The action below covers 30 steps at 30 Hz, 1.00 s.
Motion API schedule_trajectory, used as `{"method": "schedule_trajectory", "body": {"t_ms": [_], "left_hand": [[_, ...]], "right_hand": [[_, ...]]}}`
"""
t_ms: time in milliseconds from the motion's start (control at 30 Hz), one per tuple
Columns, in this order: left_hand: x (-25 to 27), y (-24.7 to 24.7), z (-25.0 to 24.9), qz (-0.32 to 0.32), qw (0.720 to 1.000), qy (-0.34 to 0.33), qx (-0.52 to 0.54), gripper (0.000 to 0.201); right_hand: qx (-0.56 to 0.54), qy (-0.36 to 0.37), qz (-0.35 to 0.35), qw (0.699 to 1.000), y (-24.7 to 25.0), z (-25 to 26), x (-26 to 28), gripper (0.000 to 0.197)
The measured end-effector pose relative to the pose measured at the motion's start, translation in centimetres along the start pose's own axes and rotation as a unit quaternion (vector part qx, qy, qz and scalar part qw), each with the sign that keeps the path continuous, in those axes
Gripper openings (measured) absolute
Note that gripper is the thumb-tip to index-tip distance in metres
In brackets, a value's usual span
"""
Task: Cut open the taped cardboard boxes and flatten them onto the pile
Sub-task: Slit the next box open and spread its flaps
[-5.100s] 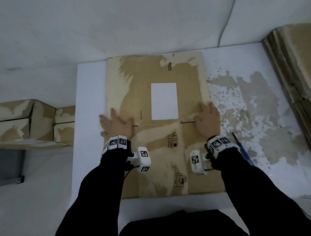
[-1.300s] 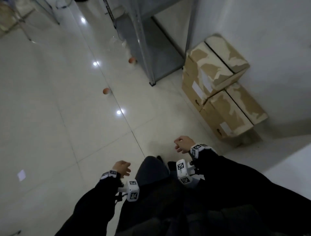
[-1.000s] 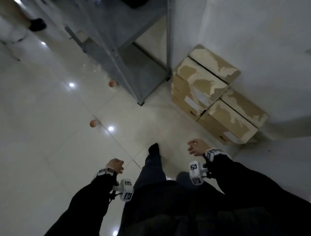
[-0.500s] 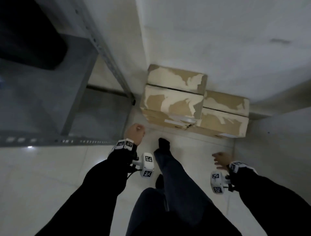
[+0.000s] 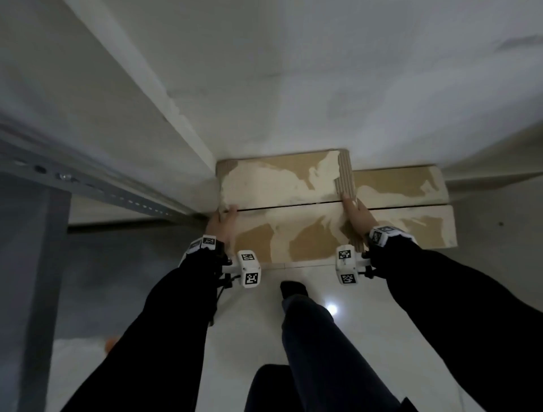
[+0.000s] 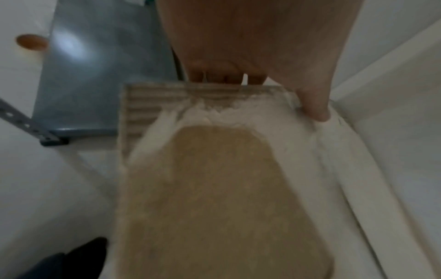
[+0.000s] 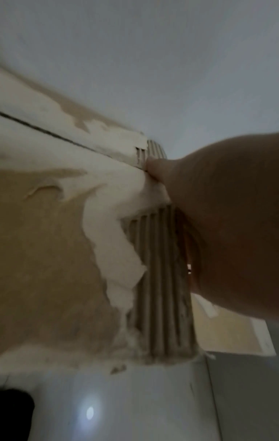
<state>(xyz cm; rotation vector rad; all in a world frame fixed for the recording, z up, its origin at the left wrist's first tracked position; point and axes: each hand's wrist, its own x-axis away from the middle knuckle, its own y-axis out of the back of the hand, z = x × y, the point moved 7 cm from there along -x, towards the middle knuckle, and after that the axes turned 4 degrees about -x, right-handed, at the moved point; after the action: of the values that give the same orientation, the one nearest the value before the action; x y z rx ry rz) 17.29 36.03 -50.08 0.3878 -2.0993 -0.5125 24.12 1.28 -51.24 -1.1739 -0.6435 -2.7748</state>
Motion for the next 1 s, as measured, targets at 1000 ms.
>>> {"method": "schedule_trajectory", "body": {"t_ms": [1000], "left_hand": [[52.0, -4.0, -14.2, 0.046, 0.901, -0.424, 0.084, 0.035]], "right_hand": [[-0.187, 0.176, -0.280, 0.925, 34.5, -5.1, 51.1, 0.034]]}}
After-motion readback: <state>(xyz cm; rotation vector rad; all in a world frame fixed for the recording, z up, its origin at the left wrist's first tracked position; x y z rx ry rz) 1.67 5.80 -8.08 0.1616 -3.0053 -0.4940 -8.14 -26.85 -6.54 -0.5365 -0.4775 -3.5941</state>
